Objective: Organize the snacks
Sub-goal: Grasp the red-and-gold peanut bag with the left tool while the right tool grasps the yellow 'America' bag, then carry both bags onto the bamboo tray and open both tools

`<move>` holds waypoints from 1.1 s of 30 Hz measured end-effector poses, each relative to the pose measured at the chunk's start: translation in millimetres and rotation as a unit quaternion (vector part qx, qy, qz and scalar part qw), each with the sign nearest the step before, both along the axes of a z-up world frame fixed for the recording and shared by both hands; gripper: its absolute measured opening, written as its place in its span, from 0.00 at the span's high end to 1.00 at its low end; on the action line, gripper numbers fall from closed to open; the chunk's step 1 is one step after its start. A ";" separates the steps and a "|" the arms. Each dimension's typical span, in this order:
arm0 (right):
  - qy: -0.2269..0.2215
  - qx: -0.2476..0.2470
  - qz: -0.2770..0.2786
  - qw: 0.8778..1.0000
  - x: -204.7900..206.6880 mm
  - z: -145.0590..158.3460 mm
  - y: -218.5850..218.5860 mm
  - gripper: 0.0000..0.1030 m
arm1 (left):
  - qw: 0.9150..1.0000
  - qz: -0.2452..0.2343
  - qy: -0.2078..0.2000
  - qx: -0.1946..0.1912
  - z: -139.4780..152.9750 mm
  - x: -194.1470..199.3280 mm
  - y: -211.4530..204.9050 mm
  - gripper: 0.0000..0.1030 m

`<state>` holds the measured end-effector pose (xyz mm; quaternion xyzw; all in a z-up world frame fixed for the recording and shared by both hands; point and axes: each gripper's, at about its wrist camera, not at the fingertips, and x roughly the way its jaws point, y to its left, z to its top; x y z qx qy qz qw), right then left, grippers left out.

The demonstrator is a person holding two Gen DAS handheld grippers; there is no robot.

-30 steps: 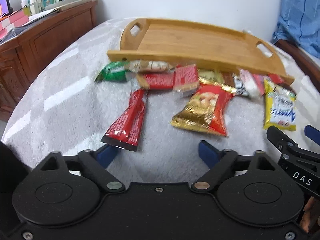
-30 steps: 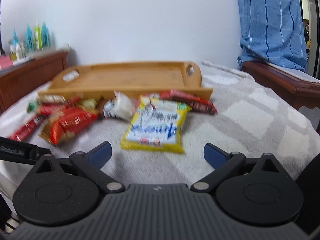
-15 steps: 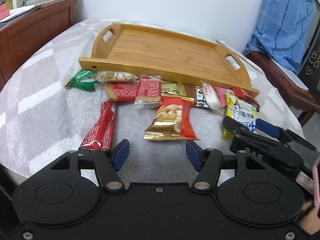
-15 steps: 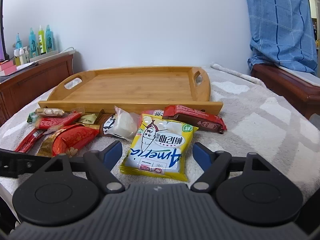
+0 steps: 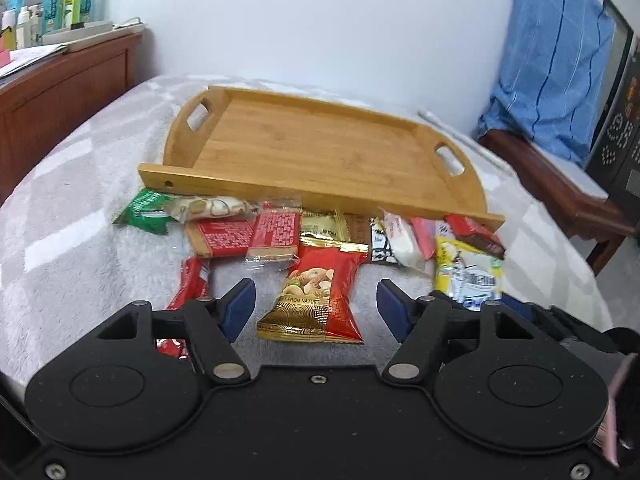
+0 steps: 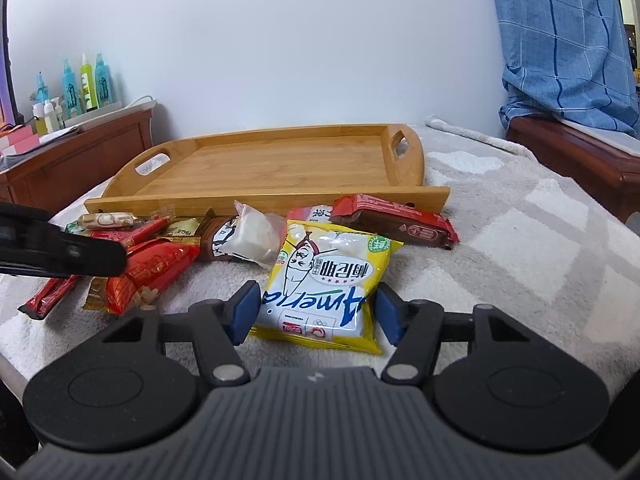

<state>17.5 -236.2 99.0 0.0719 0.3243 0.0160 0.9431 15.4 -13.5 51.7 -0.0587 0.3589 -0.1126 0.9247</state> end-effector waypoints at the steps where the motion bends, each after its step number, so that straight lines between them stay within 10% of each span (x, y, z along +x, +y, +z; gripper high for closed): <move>1: -0.001 0.001 -0.002 1.000 -1.5 0.4 -0.9 0.38 | 1.000 0.002 0.005 0.005 -3.6 3.2 -2.1 0.37; 33: -0.031 0.000 -0.006 1.000 -11.5 26.8 0.7 0.38 | 1.000 -0.008 0.006 0.006 2.6 1.7 -9.6 0.56</move>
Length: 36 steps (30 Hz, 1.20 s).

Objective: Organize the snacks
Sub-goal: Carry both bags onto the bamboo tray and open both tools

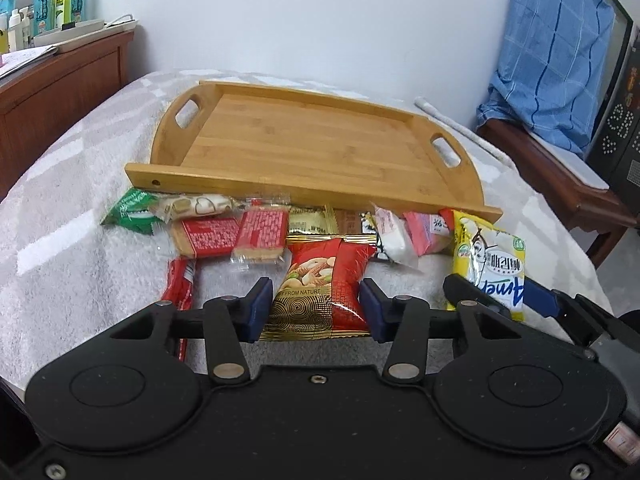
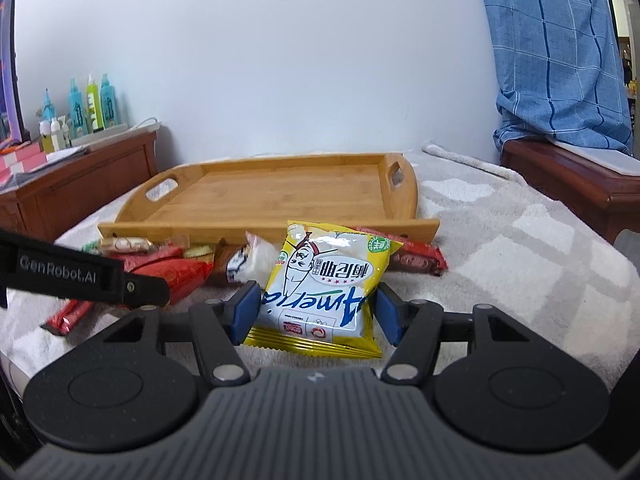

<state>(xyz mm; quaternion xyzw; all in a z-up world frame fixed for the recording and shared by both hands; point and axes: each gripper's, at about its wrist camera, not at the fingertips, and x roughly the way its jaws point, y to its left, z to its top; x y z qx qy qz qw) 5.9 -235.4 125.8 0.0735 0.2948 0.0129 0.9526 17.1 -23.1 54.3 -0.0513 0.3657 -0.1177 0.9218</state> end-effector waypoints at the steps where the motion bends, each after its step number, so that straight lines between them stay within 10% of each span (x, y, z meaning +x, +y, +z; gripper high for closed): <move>1: -0.001 0.003 -0.001 1.000 1.3 3.3 -1.6 0.38 | 1.000 0.000 -0.003 0.000 2.2 -0.1 0.6 0.56; 18: -0.011 0.059 0.009 0.998 78.9 70.8 -33.0 0.38 | 0.998 0.012 -0.052 -0.029 75.4 55.9 14.5 0.57; 36: 0.067 0.024 0.069 0.995 213.2 11.3 -40.5 0.38 | 0.999 0.044 -0.015 -0.014 33.9 182.4 -9.1 0.57</move>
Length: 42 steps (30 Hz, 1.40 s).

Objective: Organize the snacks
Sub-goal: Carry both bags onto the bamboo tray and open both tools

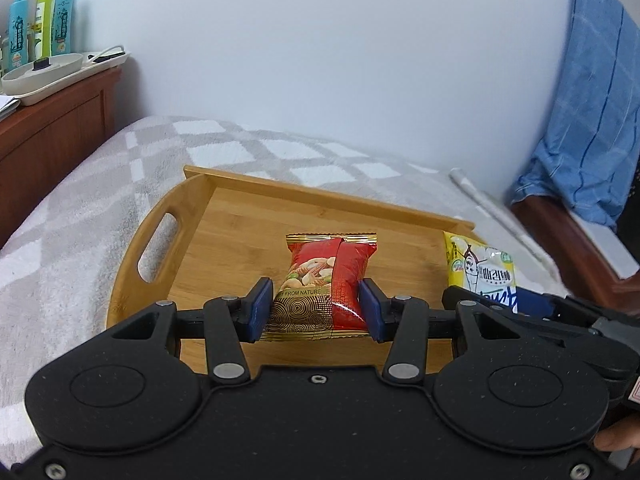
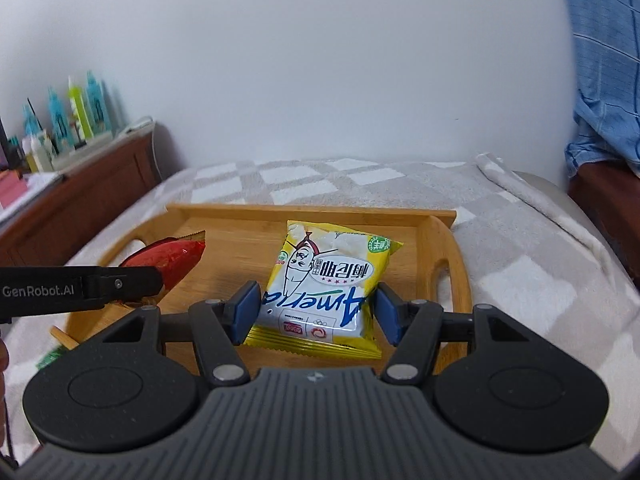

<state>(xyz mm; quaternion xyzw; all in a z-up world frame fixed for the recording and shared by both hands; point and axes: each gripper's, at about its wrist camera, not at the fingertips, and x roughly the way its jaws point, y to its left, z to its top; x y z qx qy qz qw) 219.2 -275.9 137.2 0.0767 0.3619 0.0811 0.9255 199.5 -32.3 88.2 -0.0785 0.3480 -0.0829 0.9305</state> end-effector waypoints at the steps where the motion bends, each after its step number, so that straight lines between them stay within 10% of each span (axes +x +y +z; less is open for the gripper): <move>1: 0.008 0.002 -0.001 1.000 2.6 -3.6 -0.7 0.38 | 1.000 0.000 0.000 0.004 -1.6 2.0 -0.9 0.57; 42: 0.068 0.010 0.009 0.998 13.2 -32.3 -0.1 0.36 | 0.999 -0.006 0.029 0.038 -33.9 20.2 -21.4 0.56</move>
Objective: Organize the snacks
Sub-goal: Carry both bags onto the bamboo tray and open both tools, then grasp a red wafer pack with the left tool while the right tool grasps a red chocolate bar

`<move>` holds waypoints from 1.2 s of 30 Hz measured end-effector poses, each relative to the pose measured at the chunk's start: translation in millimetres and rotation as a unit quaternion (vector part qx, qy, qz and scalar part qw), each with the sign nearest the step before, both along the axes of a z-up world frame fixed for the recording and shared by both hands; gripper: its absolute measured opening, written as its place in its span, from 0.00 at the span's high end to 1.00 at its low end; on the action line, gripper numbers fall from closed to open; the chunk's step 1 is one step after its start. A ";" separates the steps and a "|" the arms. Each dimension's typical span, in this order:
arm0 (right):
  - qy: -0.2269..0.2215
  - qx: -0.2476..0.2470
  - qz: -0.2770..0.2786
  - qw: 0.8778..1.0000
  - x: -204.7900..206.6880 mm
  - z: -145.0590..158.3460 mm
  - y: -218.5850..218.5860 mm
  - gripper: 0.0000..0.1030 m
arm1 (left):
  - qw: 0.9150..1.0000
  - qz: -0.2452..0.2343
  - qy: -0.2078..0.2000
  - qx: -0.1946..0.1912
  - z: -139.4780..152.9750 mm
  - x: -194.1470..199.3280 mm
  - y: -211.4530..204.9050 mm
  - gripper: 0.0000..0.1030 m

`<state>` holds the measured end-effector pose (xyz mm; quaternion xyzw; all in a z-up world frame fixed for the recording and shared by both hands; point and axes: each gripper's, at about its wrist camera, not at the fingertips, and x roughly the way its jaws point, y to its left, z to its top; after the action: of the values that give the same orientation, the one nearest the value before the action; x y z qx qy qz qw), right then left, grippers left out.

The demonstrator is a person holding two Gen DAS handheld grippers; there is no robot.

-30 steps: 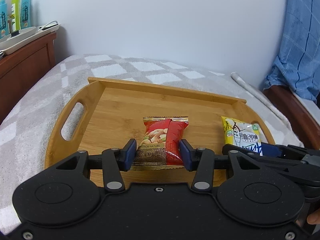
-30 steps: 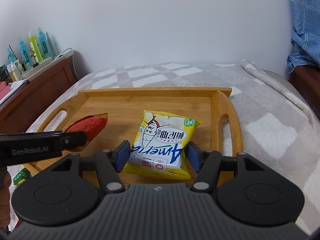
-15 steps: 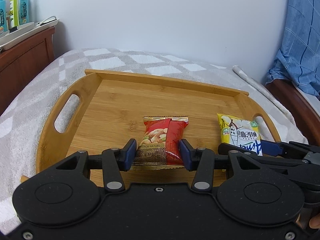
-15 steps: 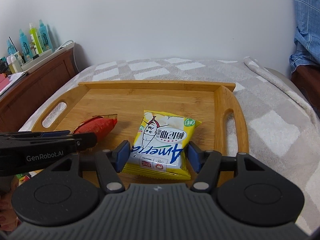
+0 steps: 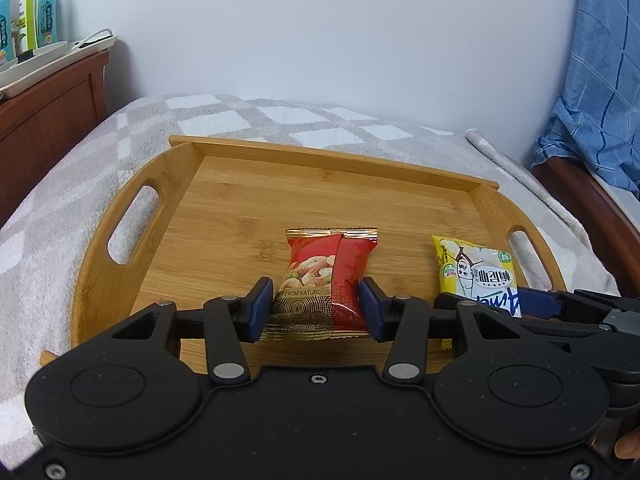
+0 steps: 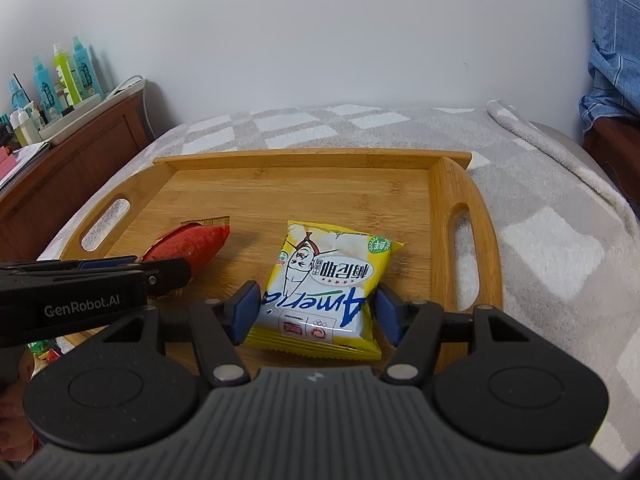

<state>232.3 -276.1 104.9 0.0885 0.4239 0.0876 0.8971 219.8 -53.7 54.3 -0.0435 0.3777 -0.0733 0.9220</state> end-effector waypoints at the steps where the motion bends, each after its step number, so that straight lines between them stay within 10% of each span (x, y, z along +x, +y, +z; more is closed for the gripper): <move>1: 0.001 0.000 -0.001 1.000 0.0 -0.6 -0.3 0.36 | 1.000 0.000 0.001 0.000 -0.3 0.3 0.0 0.56; 11: 0.003 0.005 -0.004 1.000 0.1 -3.1 -2.2 0.34 | 1.000 -0.001 0.004 0.007 -2.8 1.4 -2.6 0.57; 20: -0.016 0.015 -0.013 1.000 -7.5 7.1 -8.8 0.12 | 1.000 -0.002 0.003 0.011 5.7 -6.6 2.3 0.54; 24: -0.020 0.027 -0.032 0.999 -18.3 9.1 -17.1 0.06 | 1.000 -0.012 -0.012 0.019 16.1 -18.6 6.2 0.34; 36: -0.084 0.033 -0.068 0.994 -72.2 32.5 -28.6 0.00 | 0.998 -0.032 -0.045 0.015 30.5 -79.4 17.7 0.17</move>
<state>160.2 -304.7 137.4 0.1392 0.3369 0.0477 0.9300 140.4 -36.0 84.8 -0.0141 0.3384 -0.0992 0.9356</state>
